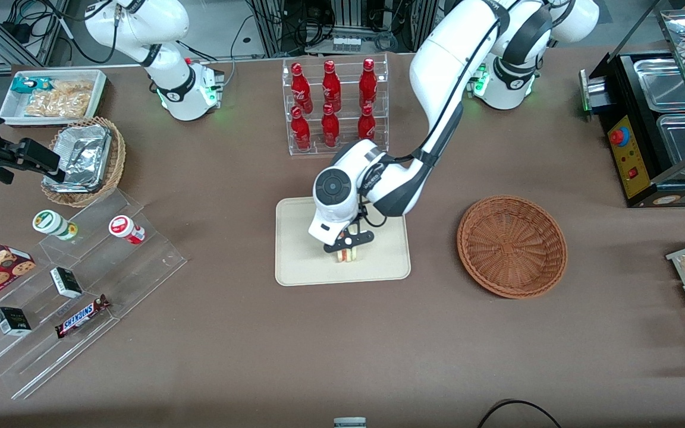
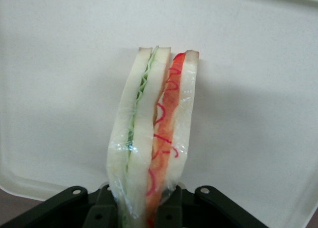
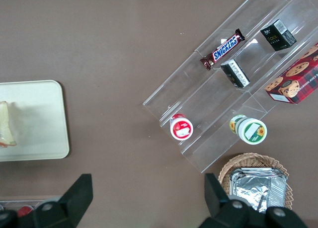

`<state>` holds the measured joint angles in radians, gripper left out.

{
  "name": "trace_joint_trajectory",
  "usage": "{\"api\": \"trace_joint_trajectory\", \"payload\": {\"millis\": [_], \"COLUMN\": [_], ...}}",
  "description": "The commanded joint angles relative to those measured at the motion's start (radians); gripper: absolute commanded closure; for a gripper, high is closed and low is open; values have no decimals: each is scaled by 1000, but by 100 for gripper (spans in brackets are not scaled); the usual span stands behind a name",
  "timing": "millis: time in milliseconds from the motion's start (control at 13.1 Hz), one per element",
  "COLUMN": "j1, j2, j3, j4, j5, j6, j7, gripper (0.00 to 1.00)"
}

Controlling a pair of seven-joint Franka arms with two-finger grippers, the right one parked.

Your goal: Place sandwich from basket to tray

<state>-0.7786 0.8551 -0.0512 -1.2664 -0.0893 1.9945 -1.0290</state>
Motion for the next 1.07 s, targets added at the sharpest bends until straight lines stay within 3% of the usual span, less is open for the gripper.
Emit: {"api": "trace_joint_trajectory", "payload": {"millis": [0,153,305,382,992], "j1": [-5,-5,-5,-5,4], "j2": [38,39,50,50,-79], "j3": [1,1,1,1,11], "j4": [62,61,59,56,56], "j5": [3,5,6,6,22], "j6": [-25,-23,-5,-3,-55], "j7": [-28,-26,-20,-20,-19], "gripper": [97,84,21,0,0]}}
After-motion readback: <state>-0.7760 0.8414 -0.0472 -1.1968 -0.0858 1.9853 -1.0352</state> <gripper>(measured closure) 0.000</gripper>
